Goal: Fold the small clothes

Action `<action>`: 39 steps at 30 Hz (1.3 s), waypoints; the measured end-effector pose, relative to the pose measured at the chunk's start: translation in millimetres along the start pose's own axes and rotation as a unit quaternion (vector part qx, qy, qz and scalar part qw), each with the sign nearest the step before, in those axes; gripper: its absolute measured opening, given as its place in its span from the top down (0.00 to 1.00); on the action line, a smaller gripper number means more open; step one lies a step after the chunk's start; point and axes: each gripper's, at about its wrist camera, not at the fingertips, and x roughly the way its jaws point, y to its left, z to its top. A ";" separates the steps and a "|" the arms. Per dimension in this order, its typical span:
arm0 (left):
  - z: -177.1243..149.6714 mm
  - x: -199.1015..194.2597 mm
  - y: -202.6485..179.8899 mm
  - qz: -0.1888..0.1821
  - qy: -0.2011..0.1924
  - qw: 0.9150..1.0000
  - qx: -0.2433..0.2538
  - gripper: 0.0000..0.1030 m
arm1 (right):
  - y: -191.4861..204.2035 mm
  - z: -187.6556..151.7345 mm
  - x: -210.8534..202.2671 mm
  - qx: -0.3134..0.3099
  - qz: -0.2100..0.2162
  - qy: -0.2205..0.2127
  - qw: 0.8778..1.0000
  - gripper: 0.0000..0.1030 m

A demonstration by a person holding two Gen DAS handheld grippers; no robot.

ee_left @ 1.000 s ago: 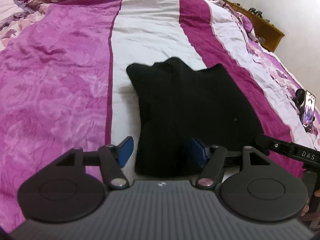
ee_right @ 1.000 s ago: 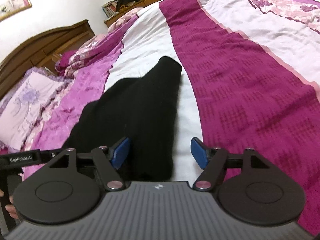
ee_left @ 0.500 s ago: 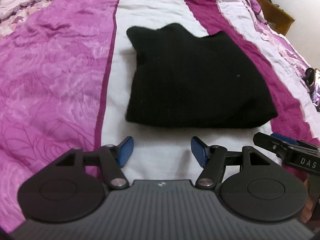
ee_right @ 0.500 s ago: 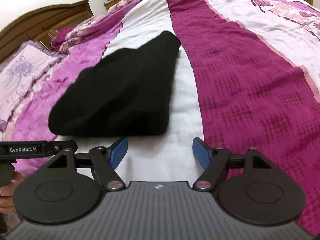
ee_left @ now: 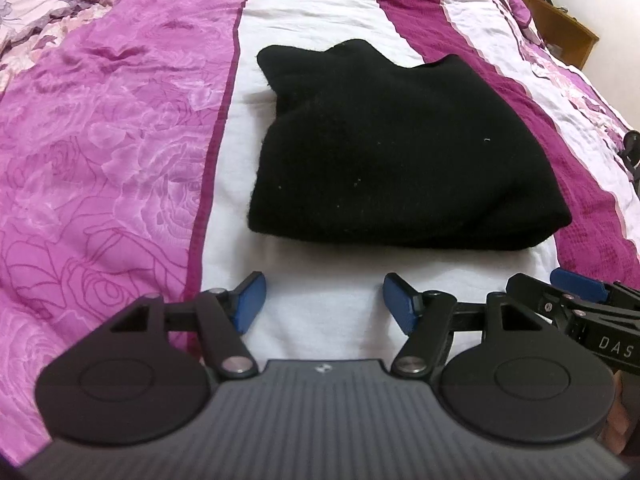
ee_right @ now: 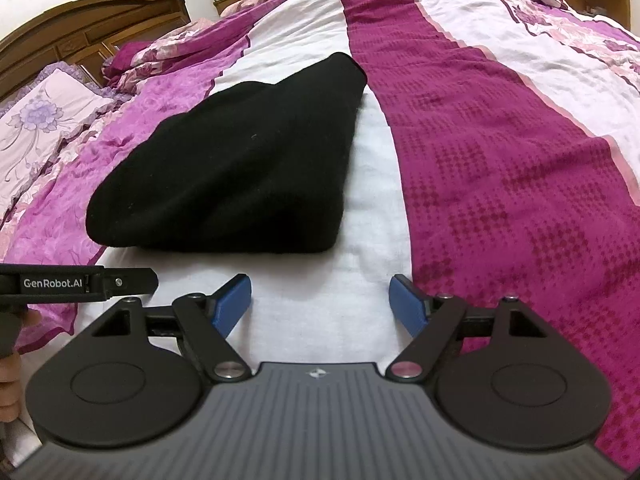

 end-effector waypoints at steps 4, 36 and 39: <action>-1.6 0.4 -3.4 0.009 -0.002 1.000 0.008 0.33 | 0.8 -0.9 0.4 -0.003 -0.001 -0.002 1.000 0.20; -3.7 0.9 -5.9 0.015 -0.006 1.000 0.014 0.33 | 0.1 -2.7 0.4 0.003 0.006 -0.005 1.000 0.17; -3.7 0.9 -5.9 0.015 -0.005 1.000 0.014 0.33 | 0.1 -2.8 0.4 0.003 0.006 -0.005 1.000 0.17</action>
